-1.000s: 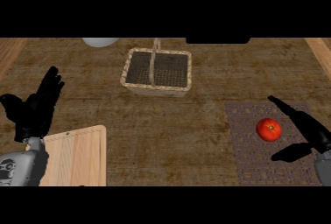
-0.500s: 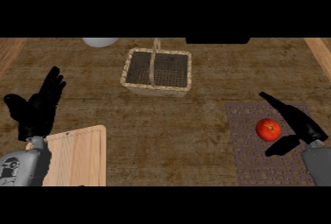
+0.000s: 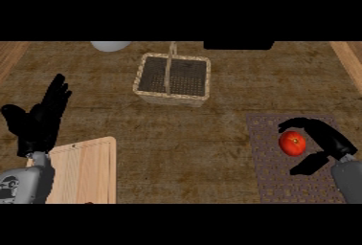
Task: Pick the tomato from the placemat and place it in the basket
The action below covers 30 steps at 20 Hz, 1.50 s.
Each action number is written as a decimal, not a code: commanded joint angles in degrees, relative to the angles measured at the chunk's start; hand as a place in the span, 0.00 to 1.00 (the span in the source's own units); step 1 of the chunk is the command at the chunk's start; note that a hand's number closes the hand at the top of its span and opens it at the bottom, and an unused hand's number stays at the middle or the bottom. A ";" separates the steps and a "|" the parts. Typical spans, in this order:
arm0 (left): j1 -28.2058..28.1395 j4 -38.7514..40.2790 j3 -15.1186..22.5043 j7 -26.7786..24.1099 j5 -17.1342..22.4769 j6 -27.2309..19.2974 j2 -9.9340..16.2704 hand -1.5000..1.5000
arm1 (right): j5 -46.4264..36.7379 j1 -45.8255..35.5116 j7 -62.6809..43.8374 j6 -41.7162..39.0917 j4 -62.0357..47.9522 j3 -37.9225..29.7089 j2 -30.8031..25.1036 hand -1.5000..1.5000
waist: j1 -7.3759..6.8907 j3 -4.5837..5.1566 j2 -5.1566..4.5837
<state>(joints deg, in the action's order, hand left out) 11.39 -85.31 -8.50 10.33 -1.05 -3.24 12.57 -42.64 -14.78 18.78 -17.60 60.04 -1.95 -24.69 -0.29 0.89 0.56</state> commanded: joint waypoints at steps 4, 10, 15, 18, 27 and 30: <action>1.24 0.47 0.03 -0.13 -0.42 -0.21 -0.22 0.50 | -0.69 1.53 4.50 1.50 -4.69 1.25 2.60 1.00 | 0.18 -0.91 -0.65; 1.21 -0.21 1.48 1.51 -1.75 -1.52 -1.40 0.50 | -6.07 1.19 -5.73 2.76 5.21 13.45 19.18 1.00 | -0.34 -0.69 -0.13; 0.90 -0.34 3.15 0.64 -1.26 0.41 -1.96 0.50 | -8.68 -1.05 -10.86 -0.65 8.95 23.03 24.01 1.00 | -4.15 -0.70 -0.18; 2.79 -0.03 2.77 0.97 -1.39 -0.36 -2.01 0.50 | -5.12 1.54 -14.09 0.43 10.97 26.61 24.16 1.00 | -2.97 -1.08 -0.67; 2.10 1.39 1.84 0.02 -1.45 -0.12 -1.15 0.50 | 15.21 7.67 -20.82 19.18 26.55 39.73 24.57 1.00 | -2.91 -1.26 -0.30; 1.42 1.14 2.76 -0.16 -1.34 0.09 -2.13 0.50 | 18.50 6.90 -26.20 29.24 33.16 46.76 24.63 1.00 | -2.76 -1.05 0.09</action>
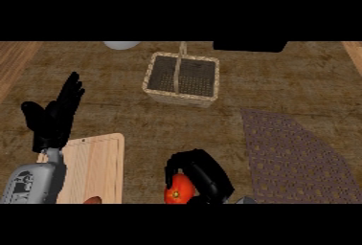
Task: Pick the tomato from the placemat and place it in the basket
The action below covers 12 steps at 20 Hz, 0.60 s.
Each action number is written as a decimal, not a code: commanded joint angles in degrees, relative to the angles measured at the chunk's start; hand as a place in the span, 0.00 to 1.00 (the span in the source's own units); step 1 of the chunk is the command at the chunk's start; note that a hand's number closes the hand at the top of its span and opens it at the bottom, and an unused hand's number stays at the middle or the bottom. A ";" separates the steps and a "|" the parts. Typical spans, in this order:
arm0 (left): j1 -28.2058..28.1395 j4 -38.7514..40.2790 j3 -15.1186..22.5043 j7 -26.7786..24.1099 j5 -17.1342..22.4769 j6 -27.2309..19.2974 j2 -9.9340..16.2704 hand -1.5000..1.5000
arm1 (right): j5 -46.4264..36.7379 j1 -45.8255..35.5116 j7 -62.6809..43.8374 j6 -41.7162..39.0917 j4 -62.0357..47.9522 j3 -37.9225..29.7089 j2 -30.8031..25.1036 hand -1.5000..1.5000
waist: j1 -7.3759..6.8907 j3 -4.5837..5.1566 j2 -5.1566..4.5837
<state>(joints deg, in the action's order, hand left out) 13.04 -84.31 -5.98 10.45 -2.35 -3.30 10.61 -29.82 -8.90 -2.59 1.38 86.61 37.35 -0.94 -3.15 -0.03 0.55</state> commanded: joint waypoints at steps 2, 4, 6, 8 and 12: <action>-1.71 0.10 0.05 -1.35 -0.10 0.15 -0.15 0.50 | 6.69 0.05 -10.47 15.51 10.71 12.62 0.90 1.00 | -0.11 0.06 0.26; 0.58 1.20 -0.24 -0.45 -1.01 -1.59 -0.50 0.50 | 2.41 -2.96 -17.48 19.85 15.31 16.58 0.91 1.00 | 2.00 0.22 0.53; 0.80 0.52 -0.53 0.27 -0.55 -0.37 0.80 0.50 | 0.52 -7.07 -23.56 24.16 15.37 19.28 0.92 1.00 | 0.96 0.27 0.57; 1.17 3.15 -2.14 -1.27 0.07 0.09 1.77 0.50 | -1.51 -11.61 -30.61 26.98 17.38 20.30 0.93 1.00 | 1.81 0.39 0.13; 1.07 2.44 -0.46 -0.65 -0.46 -0.30 0.19 0.50 | -1.99 -21.34 -42.20 30.81 18.86 17.43 0.93 1.00 | 1.28 0.38 0.13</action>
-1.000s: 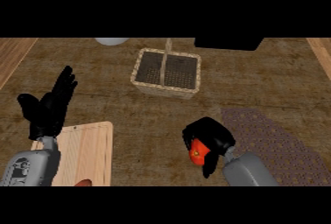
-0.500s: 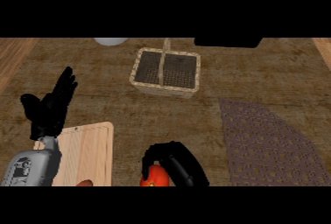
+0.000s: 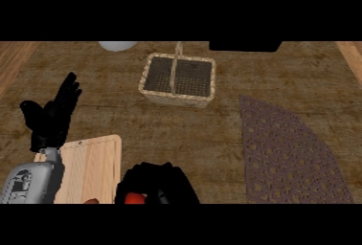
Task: Pick the tomato from the placemat and place it in the basket
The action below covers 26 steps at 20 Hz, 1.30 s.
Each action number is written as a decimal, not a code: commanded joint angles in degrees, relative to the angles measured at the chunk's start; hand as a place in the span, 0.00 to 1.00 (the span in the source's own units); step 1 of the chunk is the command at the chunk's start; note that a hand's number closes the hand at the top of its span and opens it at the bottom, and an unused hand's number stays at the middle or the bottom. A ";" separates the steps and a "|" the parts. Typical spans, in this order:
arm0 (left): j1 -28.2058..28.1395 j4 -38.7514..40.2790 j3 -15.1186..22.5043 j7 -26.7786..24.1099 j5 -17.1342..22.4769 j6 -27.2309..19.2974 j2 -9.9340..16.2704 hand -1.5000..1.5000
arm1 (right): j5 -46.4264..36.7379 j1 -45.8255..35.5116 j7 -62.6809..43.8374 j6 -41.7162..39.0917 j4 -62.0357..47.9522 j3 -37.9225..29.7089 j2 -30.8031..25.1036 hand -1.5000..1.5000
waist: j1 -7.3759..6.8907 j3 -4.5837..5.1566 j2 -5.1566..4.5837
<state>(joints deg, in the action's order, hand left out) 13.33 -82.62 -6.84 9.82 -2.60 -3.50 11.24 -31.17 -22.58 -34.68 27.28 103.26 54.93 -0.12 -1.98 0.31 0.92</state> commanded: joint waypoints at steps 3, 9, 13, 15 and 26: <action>-0.51 -0.66 0.03 -0.44 0.55 1.04 0.37 0.50 | -0.92 -14.26 -16.77 10.31 1.15 -3.21 0.12 1.00 | -1.24 0.02 -0.13; 1.75 1.89 1.00 -0.48 -0.93 -0.55 -1.05 0.50 | -0.88 -34.35 -28.90 10.08 -6.67 -11.34 0.12 1.00 | -1.14 0.11 -0.42; 3.17 1.73 0.55 -0.11 -0.28 0.74 0.18 0.50 | 0.88 -46.21 -34.79 10.85 -16.18 -13.77 0.11 1.00 | -2.12 0.08 -0.64; 3.23 1.69 0.34 -0.04 -0.04 0.32 -0.27 0.50 | 1.83 -52.93 -36.07 7.88 -20.90 -16.83 0.11 1.00 | -1.70 0.03 -0.64; 2.86 0.32 0.63 1.11 -0.05 -0.07 -0.90 0.50 | 14.20 -67.52 -31.60 6.40 -45.69 -16.02 0.11 1.00 | -1.53 -0.11 -1.23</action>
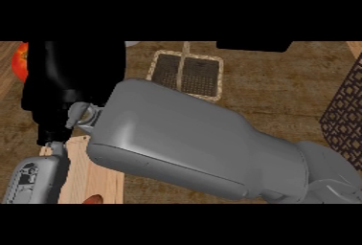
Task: Pick the tomato from the placemat and place it in the basket
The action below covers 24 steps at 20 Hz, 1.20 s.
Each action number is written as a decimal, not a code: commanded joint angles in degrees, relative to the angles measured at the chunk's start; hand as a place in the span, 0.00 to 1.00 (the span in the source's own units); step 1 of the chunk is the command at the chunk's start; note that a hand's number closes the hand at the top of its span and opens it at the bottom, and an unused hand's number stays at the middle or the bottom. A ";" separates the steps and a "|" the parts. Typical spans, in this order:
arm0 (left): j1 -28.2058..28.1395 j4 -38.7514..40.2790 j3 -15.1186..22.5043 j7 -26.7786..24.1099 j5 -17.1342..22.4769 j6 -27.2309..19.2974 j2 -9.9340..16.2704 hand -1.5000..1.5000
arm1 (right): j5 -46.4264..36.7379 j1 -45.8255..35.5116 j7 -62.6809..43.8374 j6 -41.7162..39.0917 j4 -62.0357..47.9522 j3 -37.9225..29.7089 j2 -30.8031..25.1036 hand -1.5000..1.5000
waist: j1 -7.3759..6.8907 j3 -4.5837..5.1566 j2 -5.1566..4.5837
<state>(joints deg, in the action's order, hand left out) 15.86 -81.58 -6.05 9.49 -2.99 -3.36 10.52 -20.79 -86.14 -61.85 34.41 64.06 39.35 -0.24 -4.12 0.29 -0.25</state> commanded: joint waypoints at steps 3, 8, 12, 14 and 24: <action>-1.79 -0.11 0.33 -2.28 -0.19 0.14 -0.60 0.50 | 7.04 -2.45 -1.37 1.80 -10.53 1.82 0.23 1.00 | 0.56 -0.05 -0.32; -0.76 -1.62 1.42 -0.43 -1.25 -0.87 -1.23 0.50 | 12.13 -4.31 4.44 1.83 -19.17 0.76 0.23 1.00 | 0.33 -0.09 -0.54; 0.21 -1.08 -0.49 1.26 -0.59 -1.24 -0.12 0.50 | 15.19 -3.46 9.56 1.70 -21.53 -0.10 0.23 1.00 | 1.24 -0.16 -0.37; -2.50 -5.32 -0.80 2.25 0.96 0.23 0.46 0.50 | 16.18 -2.24 10.28 1.76 -19.82 -0.48 0.24 1.00 | 1.69 -0.21 -0.01; -3.88 -2.87 -0.94 -0.82 -0.36 -0.18 0.56 0.50 | 4.32 -7.10 23.36 -12.03 -29.61 13.24 -4.02 1.00 | 1.93 -0.08 -0.04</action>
<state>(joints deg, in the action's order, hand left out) 12.61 -83.91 -7.26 8.72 -2.72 -3.21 11.02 -10.73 -90.15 -42.34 28.57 37.53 46.31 -2.08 -2.10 0.26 -0.30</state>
